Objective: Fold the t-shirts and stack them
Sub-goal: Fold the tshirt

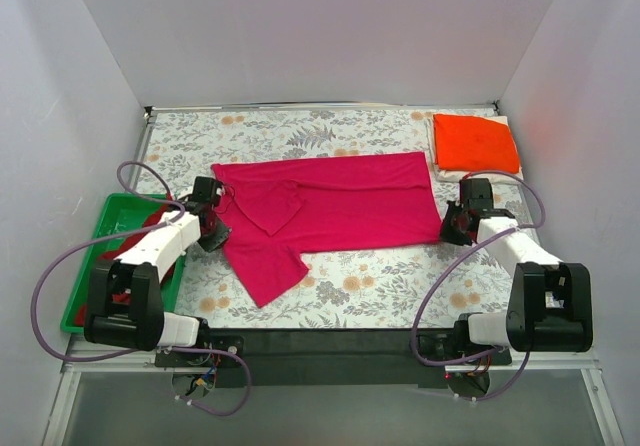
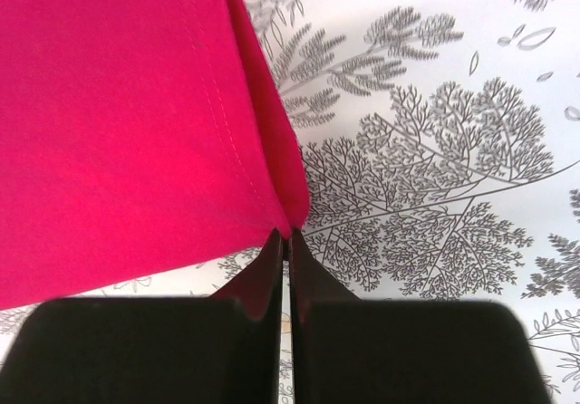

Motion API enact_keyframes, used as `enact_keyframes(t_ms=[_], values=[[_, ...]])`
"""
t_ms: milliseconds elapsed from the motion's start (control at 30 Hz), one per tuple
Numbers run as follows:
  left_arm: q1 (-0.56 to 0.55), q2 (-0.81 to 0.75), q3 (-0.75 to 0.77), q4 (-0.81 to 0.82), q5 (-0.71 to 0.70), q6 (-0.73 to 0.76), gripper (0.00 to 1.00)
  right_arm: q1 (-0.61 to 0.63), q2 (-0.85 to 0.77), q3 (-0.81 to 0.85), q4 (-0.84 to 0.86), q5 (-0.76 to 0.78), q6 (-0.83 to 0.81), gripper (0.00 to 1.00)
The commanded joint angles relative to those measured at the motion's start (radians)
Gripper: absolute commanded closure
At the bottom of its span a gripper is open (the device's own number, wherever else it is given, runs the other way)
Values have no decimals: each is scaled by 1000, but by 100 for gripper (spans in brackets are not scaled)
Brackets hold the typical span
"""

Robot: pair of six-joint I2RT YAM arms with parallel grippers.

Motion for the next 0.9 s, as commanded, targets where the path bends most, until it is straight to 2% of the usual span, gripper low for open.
enact_keyframes(t_ms=[0,533,867], values=[[10,-45,77,-47,-22,-5,100,-7,4,107,-56,36,-30,99],[79,128,323,-113,54,41,100,-5,291,488,-193,-21,-82,99],[116,242,403,-95,90,54,100,-5,424,608,-216,-83,-92,99]])
